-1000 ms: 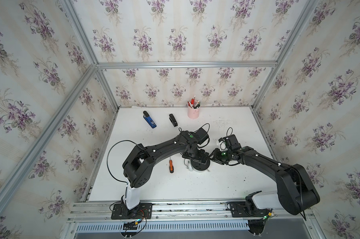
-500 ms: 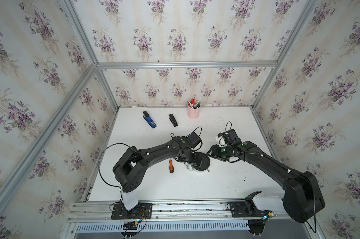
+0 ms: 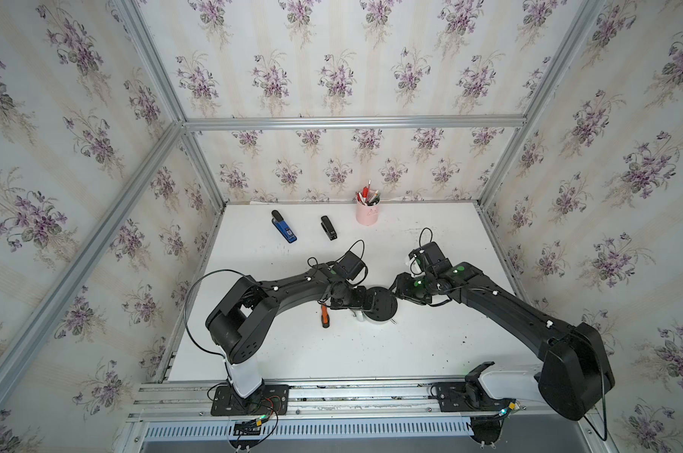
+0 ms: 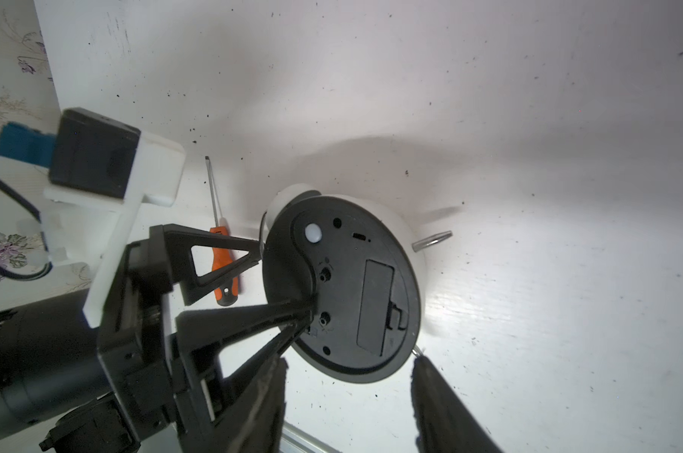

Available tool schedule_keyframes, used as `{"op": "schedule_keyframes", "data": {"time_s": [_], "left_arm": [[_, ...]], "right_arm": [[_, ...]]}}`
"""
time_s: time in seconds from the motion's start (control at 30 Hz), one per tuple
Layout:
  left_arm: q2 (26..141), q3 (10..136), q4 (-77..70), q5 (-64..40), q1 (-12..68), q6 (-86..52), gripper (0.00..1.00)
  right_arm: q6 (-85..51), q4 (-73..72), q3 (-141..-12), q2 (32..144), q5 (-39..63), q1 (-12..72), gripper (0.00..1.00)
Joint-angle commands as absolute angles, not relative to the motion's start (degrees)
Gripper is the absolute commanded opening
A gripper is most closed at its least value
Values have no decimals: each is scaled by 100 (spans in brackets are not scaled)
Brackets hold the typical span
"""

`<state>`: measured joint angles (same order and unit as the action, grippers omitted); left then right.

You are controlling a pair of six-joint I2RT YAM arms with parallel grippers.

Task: Remove the battery from the alarm
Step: Remove the cover from the alarm.

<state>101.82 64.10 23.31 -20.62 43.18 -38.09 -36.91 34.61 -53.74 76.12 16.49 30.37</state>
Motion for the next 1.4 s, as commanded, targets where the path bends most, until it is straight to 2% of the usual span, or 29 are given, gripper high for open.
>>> {"op": "schedule_keyframes", "data": {"time_s": [0.0, 0.43, 0.87, 1.37], "left_arm": [[10207, 6384, 1843, -2298, 4290, -3886, 100], [10433, 6317, 1742, -2584, 4179, -3965, 97], [10571, 6415, 1925, -2612, 4179, -3944, 96], [10619, 6391, 1925, -2669, 4183, -3963, 95]], "right_arm": [[-3775, 3584, -5402, 7585, 1513, 3041, 55], [-4052, 4286, -5662, 7854, 1122, 3712, 50], [-4239, 4024, -5675, 8342, 976, 3727, 50], [-4136, 4552, -5948, 8730, 560, 3726, 49]]}}
